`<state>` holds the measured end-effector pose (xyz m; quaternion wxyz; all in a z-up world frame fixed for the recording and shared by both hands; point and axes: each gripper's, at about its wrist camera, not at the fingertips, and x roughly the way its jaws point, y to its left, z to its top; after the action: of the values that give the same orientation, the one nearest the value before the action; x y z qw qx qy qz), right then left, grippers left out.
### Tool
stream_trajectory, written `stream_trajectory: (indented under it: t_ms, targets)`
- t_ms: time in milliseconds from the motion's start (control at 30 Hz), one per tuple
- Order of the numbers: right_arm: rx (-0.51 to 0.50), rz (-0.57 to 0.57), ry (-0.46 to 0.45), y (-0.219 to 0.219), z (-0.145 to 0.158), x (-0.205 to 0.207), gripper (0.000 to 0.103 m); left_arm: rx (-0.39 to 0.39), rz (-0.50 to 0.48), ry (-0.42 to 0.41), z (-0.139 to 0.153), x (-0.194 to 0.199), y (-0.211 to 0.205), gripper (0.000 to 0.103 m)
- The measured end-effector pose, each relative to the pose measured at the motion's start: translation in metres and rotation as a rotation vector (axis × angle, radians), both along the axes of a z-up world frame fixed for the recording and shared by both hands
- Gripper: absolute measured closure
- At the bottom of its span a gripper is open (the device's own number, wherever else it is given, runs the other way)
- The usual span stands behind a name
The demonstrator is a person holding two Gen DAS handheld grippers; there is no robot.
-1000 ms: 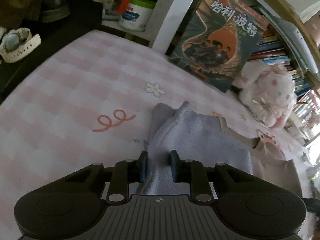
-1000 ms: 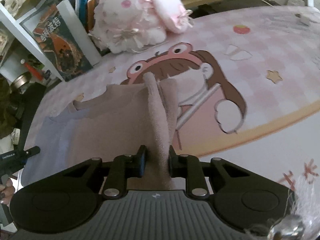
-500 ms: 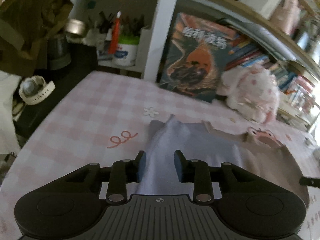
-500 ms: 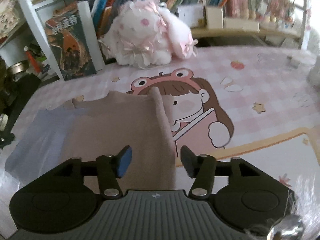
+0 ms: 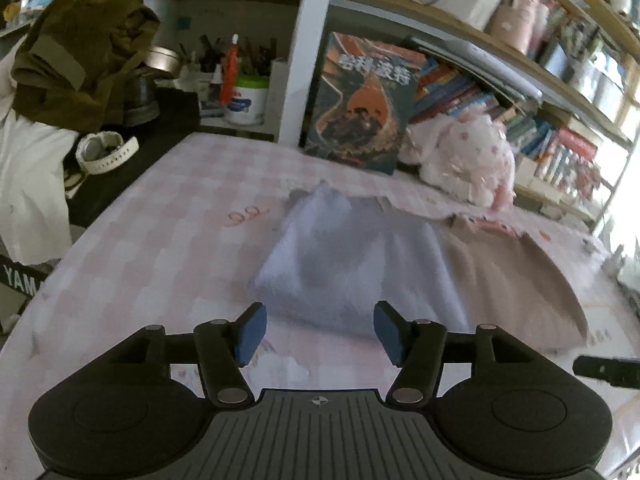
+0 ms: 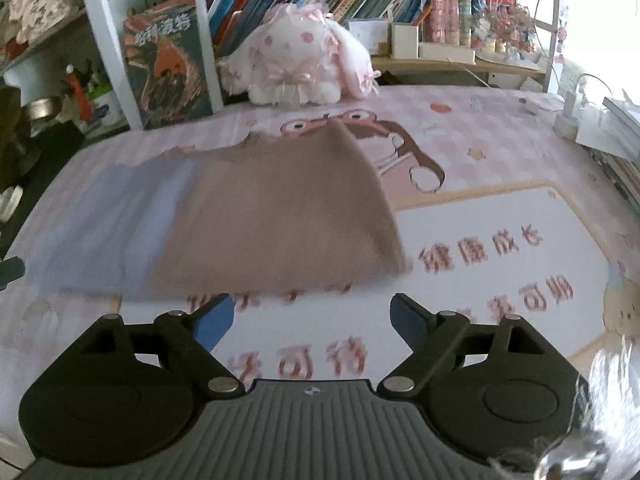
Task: Fold clothes
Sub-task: 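Open both grippers and release the sweater edges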
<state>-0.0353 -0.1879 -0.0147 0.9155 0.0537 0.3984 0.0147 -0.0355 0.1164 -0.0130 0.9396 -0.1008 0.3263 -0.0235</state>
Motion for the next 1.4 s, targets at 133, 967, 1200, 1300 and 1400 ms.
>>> stream_trajectory:
  t_ms: [133, 967, 1200, 1300, 1400]
  targets:
    - [-0.02, 0.01, 0.004, 0.009, 0.001, -0.014, 0.018, -0.005, -0.045, 0.027, -0.005, -0.006, -0.006, 0.034]
    - [-0.094, 0.282, -0.035, -0.013, 0.003, 0.013, 0.013, 0.004, 0.102, 0.098, -0.004, 0.005, -0.069, 0.028]
    - [-0.101, 0.378, -0.059, -0.067, 0.006, 0.037, 0.007, -0.011, 0.176, 0.109, -0.003, 0.011, -0.125, 0.027]
    - [-0.095, 0.418, -0.054, -0.087, 0.003, 0.045, 0.005, -0.05, 0.252, 0.121, -0.004, 0.01, -0.137, 0.027]
    - [-0.086, 0.454, -0.043, -0.105, -0.001, 0.053, 0.004, -0.065, 0.316, 0.156, -0.006, 0.011, -0.142, 0.027]
